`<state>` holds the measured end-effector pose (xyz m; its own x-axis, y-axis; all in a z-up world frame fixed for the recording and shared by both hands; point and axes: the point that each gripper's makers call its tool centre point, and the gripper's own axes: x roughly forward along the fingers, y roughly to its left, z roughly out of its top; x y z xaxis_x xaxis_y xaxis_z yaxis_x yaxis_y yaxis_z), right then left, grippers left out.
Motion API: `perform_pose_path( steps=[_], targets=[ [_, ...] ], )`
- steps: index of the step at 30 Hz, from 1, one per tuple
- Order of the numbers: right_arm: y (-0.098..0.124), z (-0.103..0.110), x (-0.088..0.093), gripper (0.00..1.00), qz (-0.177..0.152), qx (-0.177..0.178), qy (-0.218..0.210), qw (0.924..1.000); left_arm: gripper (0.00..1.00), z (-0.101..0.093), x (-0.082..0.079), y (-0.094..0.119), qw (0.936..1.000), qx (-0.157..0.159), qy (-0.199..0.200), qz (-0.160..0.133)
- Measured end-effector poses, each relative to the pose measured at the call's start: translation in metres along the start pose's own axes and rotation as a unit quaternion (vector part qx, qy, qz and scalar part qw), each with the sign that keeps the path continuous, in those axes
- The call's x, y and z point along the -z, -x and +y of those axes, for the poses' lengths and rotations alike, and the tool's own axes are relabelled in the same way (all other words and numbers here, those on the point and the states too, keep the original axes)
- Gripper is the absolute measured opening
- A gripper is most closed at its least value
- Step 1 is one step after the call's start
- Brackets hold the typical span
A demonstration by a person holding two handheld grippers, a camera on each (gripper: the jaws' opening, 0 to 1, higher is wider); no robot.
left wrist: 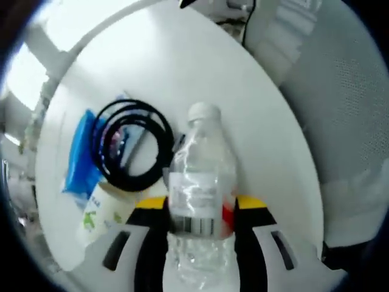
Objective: Arrange the tabletop items into an orderly group along one side of the table until the central work area is clear of visible clutter.
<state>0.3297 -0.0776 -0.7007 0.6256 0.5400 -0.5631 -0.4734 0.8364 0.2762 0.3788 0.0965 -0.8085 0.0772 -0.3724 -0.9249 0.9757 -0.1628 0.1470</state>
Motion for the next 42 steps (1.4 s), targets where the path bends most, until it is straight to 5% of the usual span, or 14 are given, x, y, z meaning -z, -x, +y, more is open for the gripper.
perform_pose_path(
  steps=[26, 33, 38, 42],
  targets=[
    [-0.002, 0.001, 0.002, 0.73, 0.008, -0.003, 0.006, 0.9999, 0.37, 0.001, 0.023, 0.036, 0.9892, -0.057, 0.128, -0.044],
    [-0.013, 0.035, -0.003, 0.70, 0.006, -0.082, -0.010, 0.9965, 0.36, 0.000, 0.025, 0.036, 0.9889, -0.060, 0.129, -0.043],
    [-0.035, 0.054, -0.003, 0.49, 0.015, -0.124, -0.025, 0.9918, 0.36, -0.004, 0.026, 0.037, 0.9888, -0.059, 0.130, -0.043],
    [-0.060, 0.069, 0.000, 0.61, 0.042, -0.141, 0.071, 0.9866, 0.36, -0.006, 0.031, 0.037, 0.9894, -0.057, 0.128, -0.039]
  ],
)
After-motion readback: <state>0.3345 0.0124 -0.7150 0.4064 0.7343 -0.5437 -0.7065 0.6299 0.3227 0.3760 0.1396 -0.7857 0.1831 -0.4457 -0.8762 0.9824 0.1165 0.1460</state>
